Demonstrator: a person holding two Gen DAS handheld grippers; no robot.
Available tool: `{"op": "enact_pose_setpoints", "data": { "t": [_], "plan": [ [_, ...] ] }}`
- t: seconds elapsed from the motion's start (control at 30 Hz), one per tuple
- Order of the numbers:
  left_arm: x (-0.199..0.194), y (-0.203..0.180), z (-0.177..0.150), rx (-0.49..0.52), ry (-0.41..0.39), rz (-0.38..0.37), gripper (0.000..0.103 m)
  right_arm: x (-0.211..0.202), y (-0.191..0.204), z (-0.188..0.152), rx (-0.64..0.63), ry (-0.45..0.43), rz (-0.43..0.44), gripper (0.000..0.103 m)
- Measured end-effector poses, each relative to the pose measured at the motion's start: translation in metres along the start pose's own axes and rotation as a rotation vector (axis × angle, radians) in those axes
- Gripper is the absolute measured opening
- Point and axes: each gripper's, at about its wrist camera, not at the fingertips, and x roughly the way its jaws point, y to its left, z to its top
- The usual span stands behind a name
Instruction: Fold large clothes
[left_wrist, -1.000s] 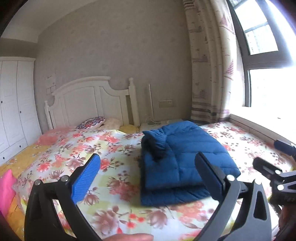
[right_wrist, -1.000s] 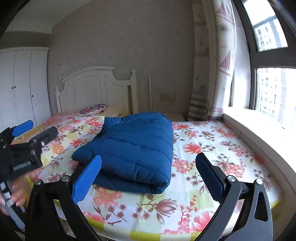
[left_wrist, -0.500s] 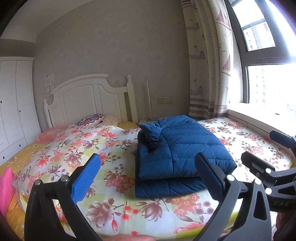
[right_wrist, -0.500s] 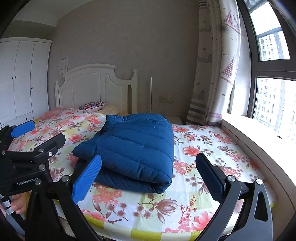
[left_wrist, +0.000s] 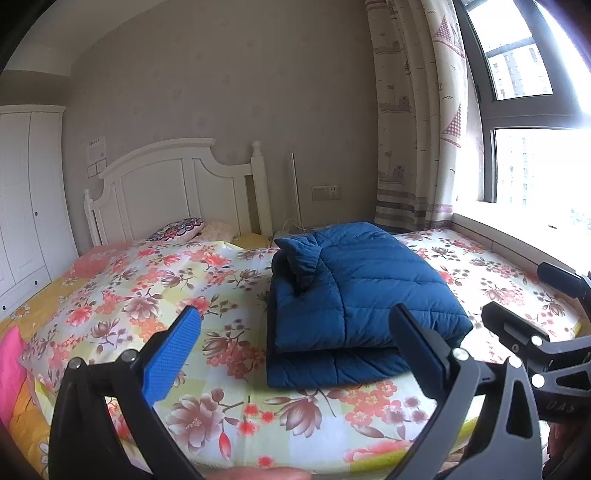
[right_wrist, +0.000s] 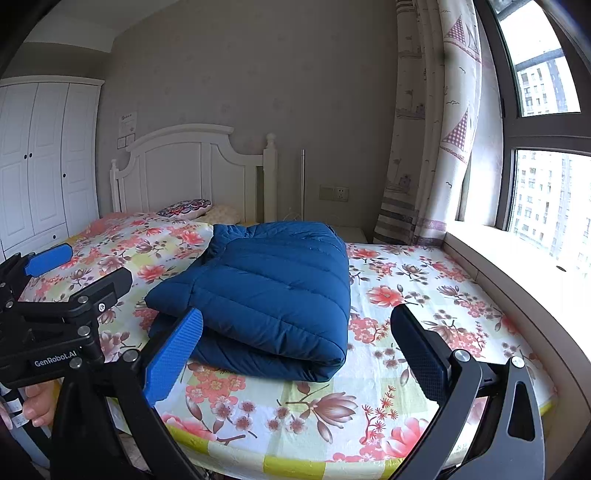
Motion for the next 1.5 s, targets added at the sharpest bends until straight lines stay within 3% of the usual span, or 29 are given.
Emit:
{"op": "enact_pose_setpoints", "data": {
  "t": [1.5],
  "plan": [
    [0.009, 0.013, -0.007, -0.014, 0.046, -0.021, 0.101, 0.005, 0.000, -0.004, 0.027, 0.017, 0.020, 0.098]
  ]
}}
